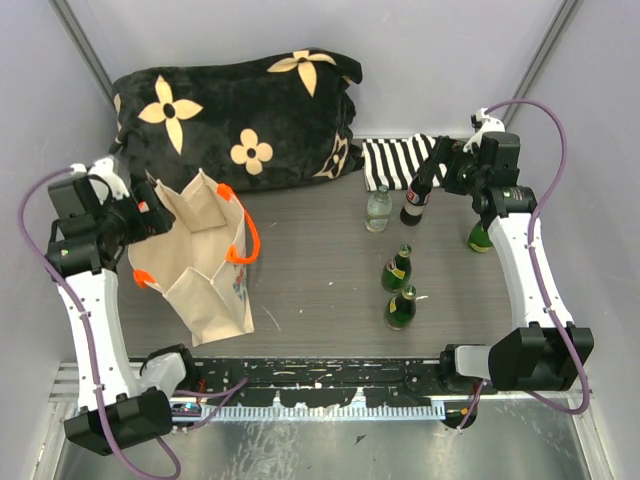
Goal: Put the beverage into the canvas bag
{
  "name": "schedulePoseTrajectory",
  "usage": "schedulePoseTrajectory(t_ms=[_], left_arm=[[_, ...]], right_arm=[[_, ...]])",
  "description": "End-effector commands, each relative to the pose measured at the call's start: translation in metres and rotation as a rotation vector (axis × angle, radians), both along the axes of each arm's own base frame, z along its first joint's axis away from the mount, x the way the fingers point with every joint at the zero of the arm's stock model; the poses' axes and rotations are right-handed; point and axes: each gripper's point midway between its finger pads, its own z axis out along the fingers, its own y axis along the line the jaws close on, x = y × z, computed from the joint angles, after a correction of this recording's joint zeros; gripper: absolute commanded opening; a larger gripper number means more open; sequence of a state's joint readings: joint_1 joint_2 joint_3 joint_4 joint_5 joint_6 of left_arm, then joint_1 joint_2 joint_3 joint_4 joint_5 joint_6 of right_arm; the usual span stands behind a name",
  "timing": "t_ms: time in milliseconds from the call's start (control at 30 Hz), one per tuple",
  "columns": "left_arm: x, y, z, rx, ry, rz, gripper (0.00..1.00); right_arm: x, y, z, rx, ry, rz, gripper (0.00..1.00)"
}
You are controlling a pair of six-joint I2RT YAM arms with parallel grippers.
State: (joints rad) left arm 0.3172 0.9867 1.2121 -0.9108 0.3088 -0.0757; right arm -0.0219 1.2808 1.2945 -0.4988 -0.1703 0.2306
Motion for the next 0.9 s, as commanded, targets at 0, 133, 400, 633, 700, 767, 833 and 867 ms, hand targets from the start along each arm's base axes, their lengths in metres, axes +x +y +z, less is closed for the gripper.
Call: schedulePoseTrajectory(t_ms=[0, 133, 400, 633, 700, 767, 833, 867], left_arm=[[0.008, 0.000, 0.057, 0.026, -0.127, 0.003, 0.93], [0.005, 0.013, 0.050, 0.100, -0.078, 0.018, 0.93], [0.003, 0.033, -0.001, 0.225, 0.070, -0.019, 0.93], [0.006, 0.033, -0.021, 0.216, 0.113, -0.041, 0.91], [0.004, 0.032, -0.027, 0.208, 0.122, -0.046, 0.90], [0.002, 0.030, -0.031, 0.197, 0.132, -0.054, 0.90], [0.000, 0.028, -0.034, 0.192, 0.137, -0.061, 0.90], [-0.001, 0.027, -0.035, 0.190, 0.141, -0.064, 0.90]], right_arm=[[0.002, 0.006, 0.042, 0.015, -0.109, 0.034, 1.00], [0.008, 0.017, 0.051, 0.029, -0.116, 0.070, 0.99], [0.023, 0.076, 0.070, -0.046, -0.097, 0.190, 0.95], [0.020, 0.198, 0.070, 0.035, -0.063, 0.412, 0.93], [0.015, 0.232, 0.067, 0.073, -0.051, 0.478, 0.93], [0.009, 0.265, 0.062, 0.109, -0.037, 0.541, 0.93], [0.002, 0.295, 0.060, 0.134, -0.027, 0.597, 0.92], [-0.002, 0.308, 0.060, 0.140, -0.024, 0.625, 0.92]])
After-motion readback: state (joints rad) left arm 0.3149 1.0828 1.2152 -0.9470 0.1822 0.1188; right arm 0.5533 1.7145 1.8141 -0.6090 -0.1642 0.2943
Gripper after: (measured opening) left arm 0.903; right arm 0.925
